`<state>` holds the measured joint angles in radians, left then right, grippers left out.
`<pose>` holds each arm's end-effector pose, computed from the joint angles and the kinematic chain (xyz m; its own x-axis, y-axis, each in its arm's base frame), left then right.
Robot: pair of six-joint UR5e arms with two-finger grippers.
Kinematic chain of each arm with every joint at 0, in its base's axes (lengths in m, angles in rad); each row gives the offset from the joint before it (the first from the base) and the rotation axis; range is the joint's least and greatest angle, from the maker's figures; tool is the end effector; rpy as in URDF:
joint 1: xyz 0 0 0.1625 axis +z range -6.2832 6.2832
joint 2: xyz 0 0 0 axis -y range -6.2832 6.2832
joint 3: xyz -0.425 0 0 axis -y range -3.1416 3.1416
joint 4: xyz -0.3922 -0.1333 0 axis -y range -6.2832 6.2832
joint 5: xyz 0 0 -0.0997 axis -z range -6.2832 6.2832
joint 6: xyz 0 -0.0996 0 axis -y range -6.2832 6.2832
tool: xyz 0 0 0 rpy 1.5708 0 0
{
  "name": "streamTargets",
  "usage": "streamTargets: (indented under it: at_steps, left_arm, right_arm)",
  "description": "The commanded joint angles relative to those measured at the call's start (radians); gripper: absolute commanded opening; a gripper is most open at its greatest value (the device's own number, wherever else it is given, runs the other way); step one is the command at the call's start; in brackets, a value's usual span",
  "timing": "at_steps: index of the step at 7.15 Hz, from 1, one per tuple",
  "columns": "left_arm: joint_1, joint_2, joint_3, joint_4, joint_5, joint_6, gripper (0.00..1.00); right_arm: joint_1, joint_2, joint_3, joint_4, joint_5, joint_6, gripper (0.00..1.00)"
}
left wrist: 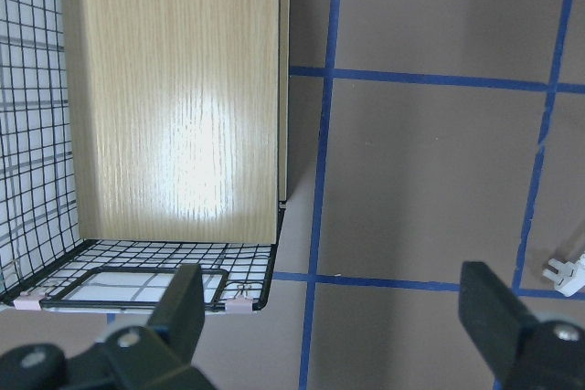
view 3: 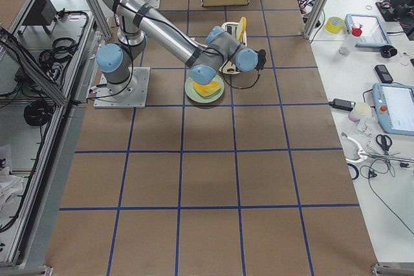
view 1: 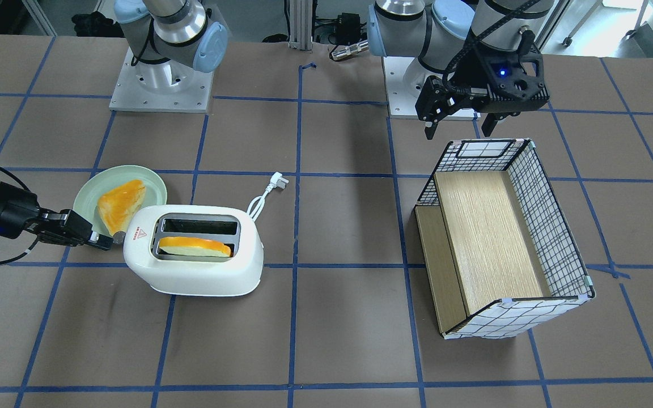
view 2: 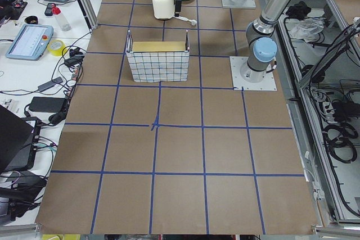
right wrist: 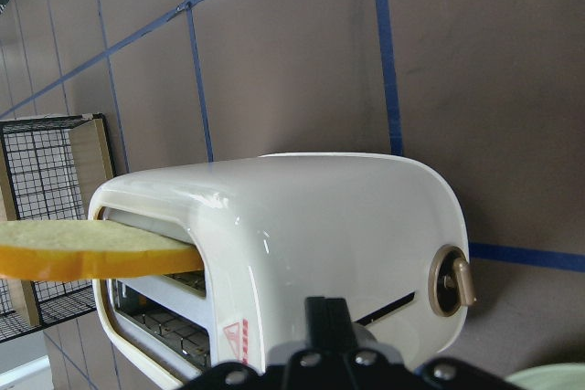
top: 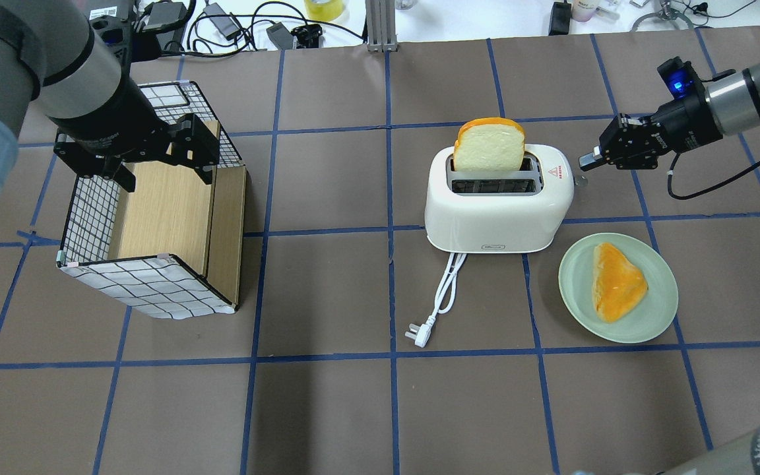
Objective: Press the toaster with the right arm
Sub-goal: 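Advance the right gripper toward the toaster's side lever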
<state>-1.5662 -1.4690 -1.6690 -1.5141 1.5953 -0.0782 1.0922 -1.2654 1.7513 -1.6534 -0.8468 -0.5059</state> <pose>-0.1288 -0.4551 0.4933 -0.9963 -0.0840 -0.0197 -0.0827 0.9946 -0.0620 -0.0704 -0.5684 0.2769 -0.6822 0.1080 -0.7231 0.1063 0.9932 0.0481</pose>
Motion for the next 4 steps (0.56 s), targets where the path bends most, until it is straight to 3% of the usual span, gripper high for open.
streamTargets:
  at_steps: [1,4]
  left_arm:
    - [0.0,-0.001,0.0,0.0,0.0,0.0,1.0]
    - [0.0,-0.001,0.0,0.0,-0.001,0.0,1.0]
  right_arm:
    - [0.0,-0.014,-0.001,0.006,-0.006,0.004,0.0]
    - [0.002,-0.023,0.008,0.02,-0.035,0.004,0.0]
